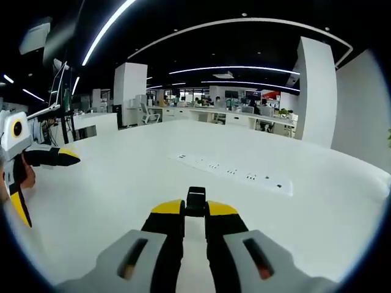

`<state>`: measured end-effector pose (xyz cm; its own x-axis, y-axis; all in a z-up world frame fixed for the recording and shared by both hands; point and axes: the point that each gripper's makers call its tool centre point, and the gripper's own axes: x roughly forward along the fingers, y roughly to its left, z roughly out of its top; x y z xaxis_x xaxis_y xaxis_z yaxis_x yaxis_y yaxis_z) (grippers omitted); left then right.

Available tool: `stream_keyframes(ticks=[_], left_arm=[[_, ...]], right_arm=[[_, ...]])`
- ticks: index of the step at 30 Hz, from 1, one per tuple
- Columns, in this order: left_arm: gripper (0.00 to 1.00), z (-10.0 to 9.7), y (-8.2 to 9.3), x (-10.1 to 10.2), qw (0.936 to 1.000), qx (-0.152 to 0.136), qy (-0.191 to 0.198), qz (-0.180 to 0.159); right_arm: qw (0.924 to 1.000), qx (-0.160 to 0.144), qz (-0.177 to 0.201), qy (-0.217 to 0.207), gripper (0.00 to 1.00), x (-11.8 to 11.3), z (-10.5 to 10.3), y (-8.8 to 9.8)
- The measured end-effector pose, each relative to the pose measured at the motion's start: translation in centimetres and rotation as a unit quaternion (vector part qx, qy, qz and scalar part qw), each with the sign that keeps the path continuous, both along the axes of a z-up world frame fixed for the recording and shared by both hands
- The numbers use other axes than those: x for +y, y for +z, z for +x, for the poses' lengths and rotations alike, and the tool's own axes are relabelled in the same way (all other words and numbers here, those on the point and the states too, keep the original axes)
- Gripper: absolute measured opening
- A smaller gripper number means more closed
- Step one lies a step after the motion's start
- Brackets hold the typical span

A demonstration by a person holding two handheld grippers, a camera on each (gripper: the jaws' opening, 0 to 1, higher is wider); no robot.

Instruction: Snap the two parts of the plastic buckle together until the buckle closes and remains connected.

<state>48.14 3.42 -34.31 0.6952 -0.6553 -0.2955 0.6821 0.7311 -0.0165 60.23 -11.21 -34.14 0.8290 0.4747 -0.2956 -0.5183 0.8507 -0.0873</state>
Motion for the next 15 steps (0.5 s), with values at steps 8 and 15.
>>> stream_keyframes(ticks=[8,15], left_arm=[[1.00,-0.3,0.0,-0.1,1.0000,-0.001,0.000,0.003],[1.00,-0.2,0.5,0.0,0.9997,0.006,0.003,-0.022]], right_arm=[[1.0000,0.002,0.002,0.001,0.11,0.2,1.2,-0.1],[1.0000,0.005,-0.001,0.003,0.11,0.9,2.6,-0.4]])
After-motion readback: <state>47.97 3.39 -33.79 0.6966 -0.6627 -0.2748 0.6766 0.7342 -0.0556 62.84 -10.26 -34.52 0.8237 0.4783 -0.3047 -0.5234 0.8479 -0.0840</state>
